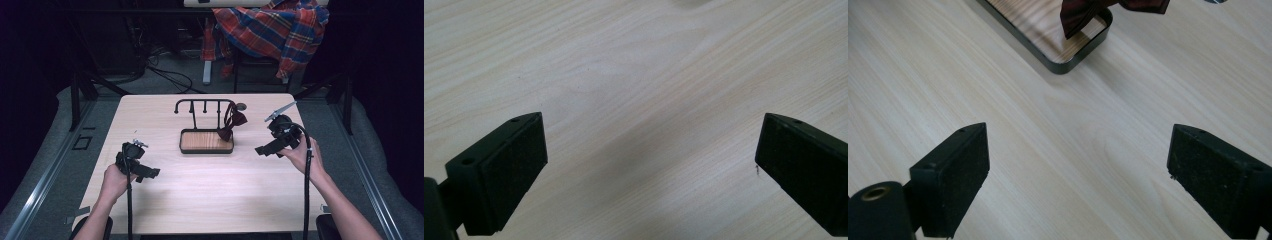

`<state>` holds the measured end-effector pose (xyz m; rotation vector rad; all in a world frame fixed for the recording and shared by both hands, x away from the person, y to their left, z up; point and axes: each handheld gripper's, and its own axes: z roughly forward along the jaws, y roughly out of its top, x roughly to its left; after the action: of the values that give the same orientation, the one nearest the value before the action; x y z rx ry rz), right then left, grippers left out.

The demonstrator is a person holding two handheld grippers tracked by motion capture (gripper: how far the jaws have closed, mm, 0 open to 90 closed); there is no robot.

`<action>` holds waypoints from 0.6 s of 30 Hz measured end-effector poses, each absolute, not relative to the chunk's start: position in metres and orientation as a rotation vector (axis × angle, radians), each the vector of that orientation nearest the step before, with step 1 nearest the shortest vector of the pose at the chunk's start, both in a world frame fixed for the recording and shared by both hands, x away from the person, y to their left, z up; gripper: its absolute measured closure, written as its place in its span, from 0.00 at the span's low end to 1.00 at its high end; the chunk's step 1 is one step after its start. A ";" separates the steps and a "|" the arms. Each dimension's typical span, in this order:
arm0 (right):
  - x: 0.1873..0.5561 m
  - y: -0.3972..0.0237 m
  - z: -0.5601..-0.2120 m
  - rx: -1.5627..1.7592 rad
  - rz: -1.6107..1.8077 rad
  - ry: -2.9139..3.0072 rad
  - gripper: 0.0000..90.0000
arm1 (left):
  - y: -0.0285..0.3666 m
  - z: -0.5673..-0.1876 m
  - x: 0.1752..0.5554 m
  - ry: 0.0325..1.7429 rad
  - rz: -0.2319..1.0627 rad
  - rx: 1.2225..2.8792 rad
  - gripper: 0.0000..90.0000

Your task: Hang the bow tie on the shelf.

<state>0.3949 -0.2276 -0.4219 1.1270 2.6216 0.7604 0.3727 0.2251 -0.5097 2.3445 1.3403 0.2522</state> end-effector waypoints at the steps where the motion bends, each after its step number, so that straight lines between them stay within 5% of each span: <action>1: 0.393 -0.228 -0.423 1.124 0.751 2.625 0.11 | 0.225 -0.510 0.373 1.340 0.252 2.345 0.00; 18: 0.363 -0.234 -0.465 1.142 0.670 2.723 0.07 | 0.224 -0.511 0.373 1.340 0.254 2.351 0.00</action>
<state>0.3627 -0.2337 -0.4654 1.1417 2.7229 0.6699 0.3726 0.2242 -0.5106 2.3507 1.3397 0.2544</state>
